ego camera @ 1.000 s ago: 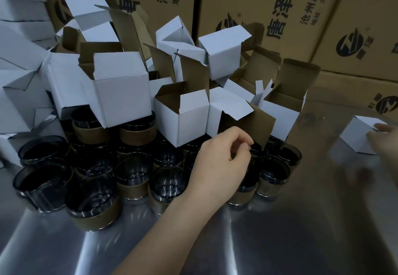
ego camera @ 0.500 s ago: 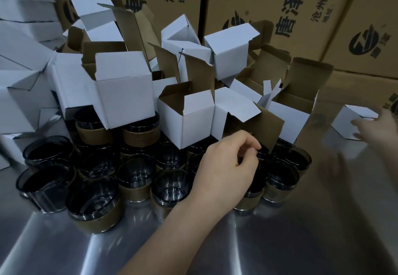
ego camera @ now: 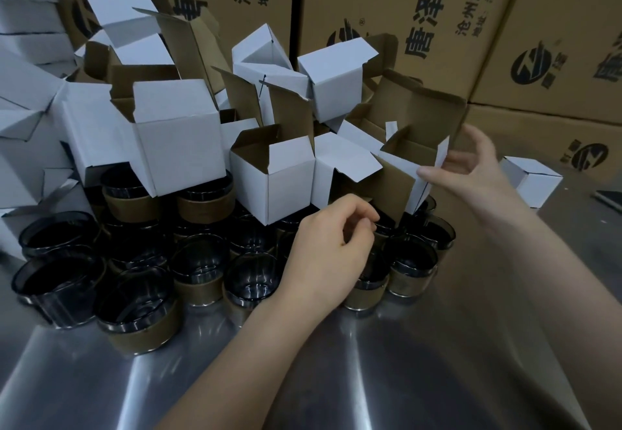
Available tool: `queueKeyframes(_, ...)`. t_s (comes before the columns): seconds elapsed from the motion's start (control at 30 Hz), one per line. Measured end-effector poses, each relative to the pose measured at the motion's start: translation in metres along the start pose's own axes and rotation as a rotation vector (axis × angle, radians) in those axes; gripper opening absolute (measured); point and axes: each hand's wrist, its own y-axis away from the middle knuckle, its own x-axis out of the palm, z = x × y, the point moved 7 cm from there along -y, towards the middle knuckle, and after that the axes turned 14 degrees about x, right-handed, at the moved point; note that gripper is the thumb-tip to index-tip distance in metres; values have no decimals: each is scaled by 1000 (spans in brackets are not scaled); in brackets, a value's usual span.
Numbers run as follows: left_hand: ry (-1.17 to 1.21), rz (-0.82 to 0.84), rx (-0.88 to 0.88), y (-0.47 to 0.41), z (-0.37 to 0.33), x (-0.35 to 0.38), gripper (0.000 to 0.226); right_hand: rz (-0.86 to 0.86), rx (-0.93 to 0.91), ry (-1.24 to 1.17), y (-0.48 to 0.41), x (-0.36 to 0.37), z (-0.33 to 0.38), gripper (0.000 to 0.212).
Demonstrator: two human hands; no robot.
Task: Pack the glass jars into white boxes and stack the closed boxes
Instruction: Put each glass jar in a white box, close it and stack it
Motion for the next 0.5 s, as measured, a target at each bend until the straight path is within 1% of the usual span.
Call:
queueKeyframes(0.03,5,-5,3,0,0,0,17,-15,1,-10,1,2,-1,120)
queueKeyframes(0.17,17,-14,5,1,0,-1,17,-83,-16,-61,7,2,-2,95)
queueKeyframes(0.23,20,-19,4,1,-1,-2,18,-131,-47,-107,13,-4,0,87)
queueKeyframes(0.4,38,-32,25,0,-9,-3,19,-337,-194,-243,45,-34,13,67)
queueKeyframes(0.5,100,-65,49,0,-17,-6,19,-402,-322,-352,71,-42,30,60)
